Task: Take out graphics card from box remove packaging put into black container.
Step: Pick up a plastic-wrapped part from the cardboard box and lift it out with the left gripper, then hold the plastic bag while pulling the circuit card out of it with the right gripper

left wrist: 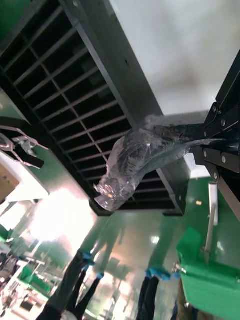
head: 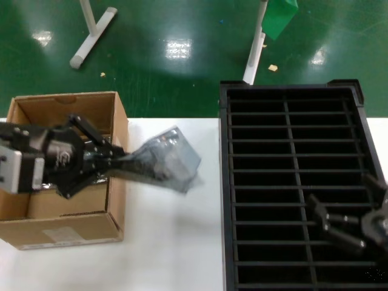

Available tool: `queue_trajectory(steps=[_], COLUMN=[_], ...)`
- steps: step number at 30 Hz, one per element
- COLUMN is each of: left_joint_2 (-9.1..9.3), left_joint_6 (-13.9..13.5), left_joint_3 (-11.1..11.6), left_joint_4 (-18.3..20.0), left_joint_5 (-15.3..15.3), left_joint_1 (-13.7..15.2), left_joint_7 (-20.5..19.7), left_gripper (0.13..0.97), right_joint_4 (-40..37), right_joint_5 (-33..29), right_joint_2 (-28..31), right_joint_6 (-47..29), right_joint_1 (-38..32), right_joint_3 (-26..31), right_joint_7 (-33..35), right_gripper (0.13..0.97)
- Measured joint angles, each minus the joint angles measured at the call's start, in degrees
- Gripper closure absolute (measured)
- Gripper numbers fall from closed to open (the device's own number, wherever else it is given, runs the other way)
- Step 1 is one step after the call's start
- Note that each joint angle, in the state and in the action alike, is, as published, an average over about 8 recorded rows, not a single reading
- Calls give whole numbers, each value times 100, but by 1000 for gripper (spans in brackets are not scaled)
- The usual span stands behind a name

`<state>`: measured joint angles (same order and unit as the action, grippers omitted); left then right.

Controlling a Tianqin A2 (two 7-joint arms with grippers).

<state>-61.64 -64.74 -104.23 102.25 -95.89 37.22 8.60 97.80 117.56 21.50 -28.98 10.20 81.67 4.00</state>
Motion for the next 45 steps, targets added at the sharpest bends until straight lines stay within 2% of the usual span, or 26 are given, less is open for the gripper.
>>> queue_trajectory(steps=[2, 8, 10, 14, 17, 22, 23, 31, 40, 45], left_joint_2=[-19, -55, -60, -69, -81, -152, -175, -358, -540, -607], left_joint_6=[6, -13, -26, -52, -70, -78, -73, 45, 193, 271], left_joint_3=[-41, -137, -155, -179, -185, -141, -120, 111, 322, 378], left_joint_4=[143, 487, 564, 682, 755, 883, 909, 1042, 1163, 1297], left_joint_5=[102, 350, 406, 493, 534, 526, 511, 302, 88, 33], left_joint_1=[-27, -71, -74, -76, -88, -175, -205, -499, -869, -1066], left_joint_7=[-168, -601, -697, -833, -916, -1036, -1053, -1049, -943, -953], left_gripper=[955, 955, 955, 955, 955, 955, 955, 955, 955, 955], right_joint_4=[-12, -112, -142, -196, -218, -196, -187, -101, -237, -375], right_joint_5=[200, 603, 678, 763, 782, 725, 701, 485, 243, 135], right_joint_2=[130, 413, 454, 508, 543, 568, 567, 582, 555, 486], right_joint_6=[-413, -1376, -1606, -1967, -2133, -2216, -2211, -2118, -2043, -1953], right_joint_1=[115, 313, 334, 307, 224, 8, -39, -303, -576, -781], right_joint_3=[-77, -194, -185, -71, 84, 405, 474, 936, 1332, 1501], right_joint_7=[25, 209, 301, 439, 451, 371, 355, 251, 336, 369], right_gripper=[184, 278, 309, 309, 383, 506, 506, 721, 865, 875])
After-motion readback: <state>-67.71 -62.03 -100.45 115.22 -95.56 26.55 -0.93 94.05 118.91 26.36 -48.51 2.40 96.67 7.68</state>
